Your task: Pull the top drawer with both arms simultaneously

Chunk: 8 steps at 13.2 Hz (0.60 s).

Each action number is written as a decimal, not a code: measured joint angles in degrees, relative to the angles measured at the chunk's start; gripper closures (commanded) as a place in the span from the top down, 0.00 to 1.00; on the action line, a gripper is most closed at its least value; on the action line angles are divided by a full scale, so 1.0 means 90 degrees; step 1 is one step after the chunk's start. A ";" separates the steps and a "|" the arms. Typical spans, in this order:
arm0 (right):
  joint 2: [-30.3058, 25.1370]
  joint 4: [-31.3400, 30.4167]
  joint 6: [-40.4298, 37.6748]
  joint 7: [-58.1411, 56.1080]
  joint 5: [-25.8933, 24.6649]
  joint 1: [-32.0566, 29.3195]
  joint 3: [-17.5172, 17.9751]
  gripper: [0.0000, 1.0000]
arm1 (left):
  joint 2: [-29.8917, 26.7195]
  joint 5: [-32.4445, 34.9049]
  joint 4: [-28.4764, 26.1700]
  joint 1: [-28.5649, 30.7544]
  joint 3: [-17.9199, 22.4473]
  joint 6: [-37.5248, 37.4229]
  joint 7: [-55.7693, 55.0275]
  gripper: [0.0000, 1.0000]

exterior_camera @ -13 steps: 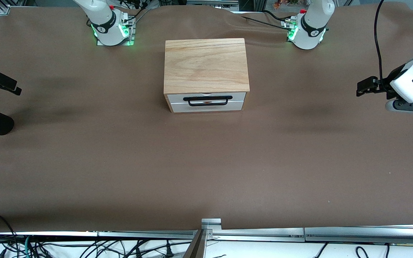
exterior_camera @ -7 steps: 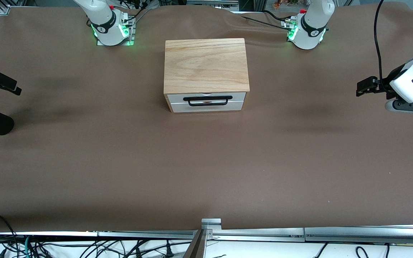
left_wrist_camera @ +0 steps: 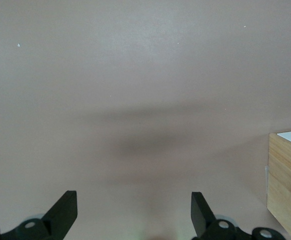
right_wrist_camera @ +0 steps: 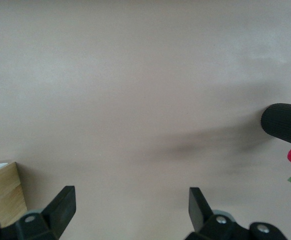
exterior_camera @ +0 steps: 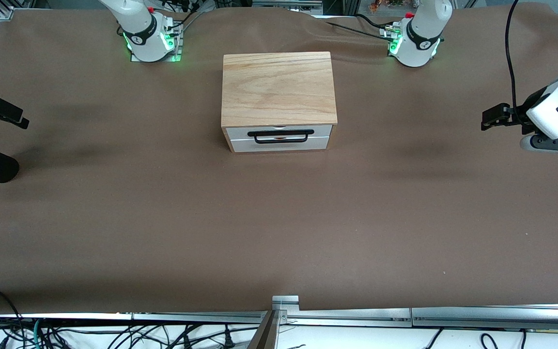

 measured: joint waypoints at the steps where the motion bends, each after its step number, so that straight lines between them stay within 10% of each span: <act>1: 0.0000 0.0000 0.0000 0.0001 0.0000 0.0000 0.0000 1.00 | 0.0000 0.0000 0.0000 -0.0002 0.0000 0.0000 0.0000 1.00; 8: 0.0314 -0.0005 -0.0005 0.0000 0.0001 0.0100 0.0089 1.00 | 0.0003 -0.0002 0.0000 -0.0004 0.0000 -0.0004 0.0000 1.00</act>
